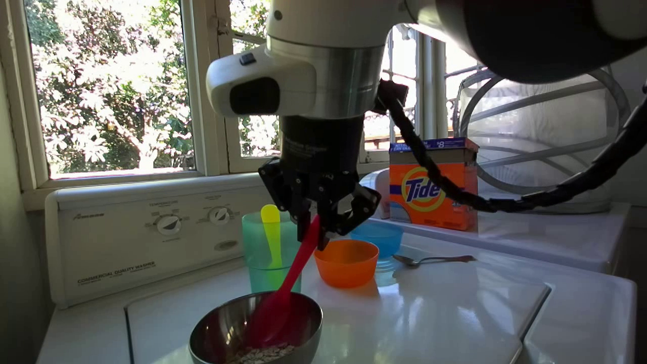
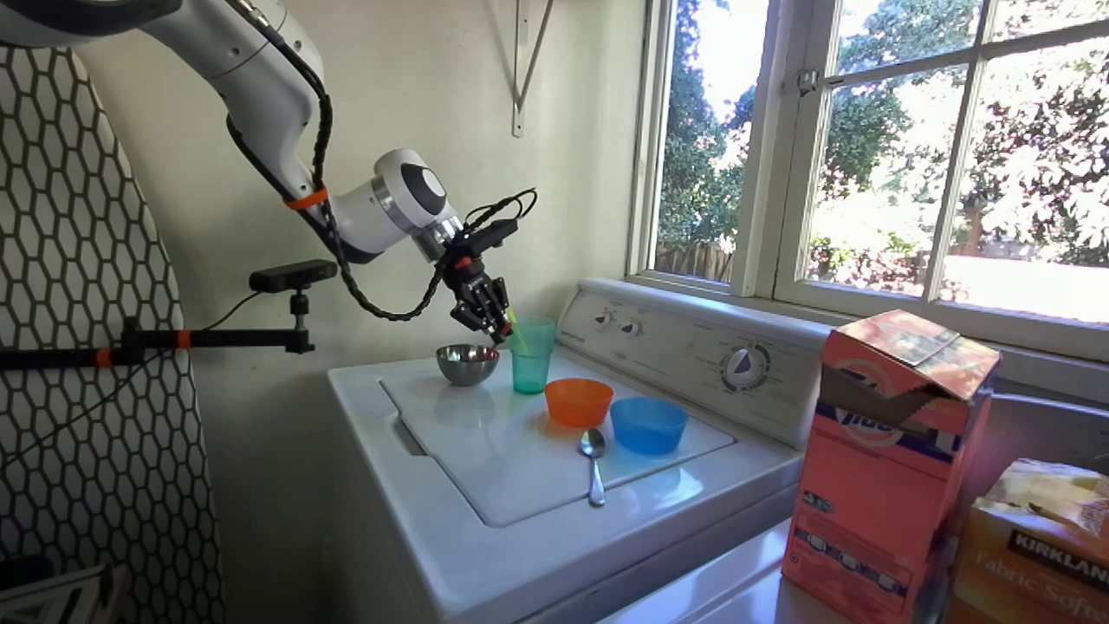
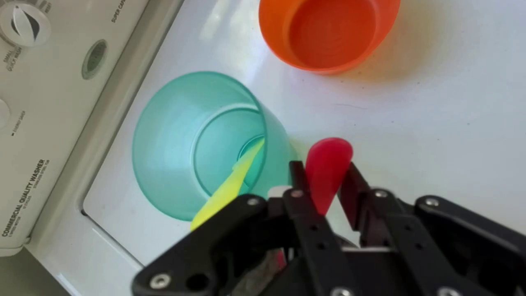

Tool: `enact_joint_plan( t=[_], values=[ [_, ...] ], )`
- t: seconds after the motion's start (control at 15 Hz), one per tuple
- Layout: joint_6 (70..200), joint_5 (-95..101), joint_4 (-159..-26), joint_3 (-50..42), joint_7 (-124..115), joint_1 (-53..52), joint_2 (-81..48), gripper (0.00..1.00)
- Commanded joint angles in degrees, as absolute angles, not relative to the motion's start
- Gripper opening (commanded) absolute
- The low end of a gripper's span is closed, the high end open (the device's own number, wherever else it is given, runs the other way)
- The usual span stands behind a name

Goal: Put the yellow knife in the green cup and then use the pink spoon to transfer a spoonful of contents from the silver bowl to the orange bowl

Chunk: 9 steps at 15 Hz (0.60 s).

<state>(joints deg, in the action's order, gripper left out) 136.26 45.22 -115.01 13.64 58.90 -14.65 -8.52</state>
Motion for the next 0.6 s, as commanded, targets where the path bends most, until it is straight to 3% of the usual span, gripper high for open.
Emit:
enact_joint_plan(
  t=[0.0, 0.53],
  values=[
    [135.10, 46.34, -114.13, 14.55, 59.47, -15.52, -10.10, 0.06],
    [132.15, 39.85, -114.40, 16.10, 69.84, -15.25, -10.42, 0.06]
  ],
)
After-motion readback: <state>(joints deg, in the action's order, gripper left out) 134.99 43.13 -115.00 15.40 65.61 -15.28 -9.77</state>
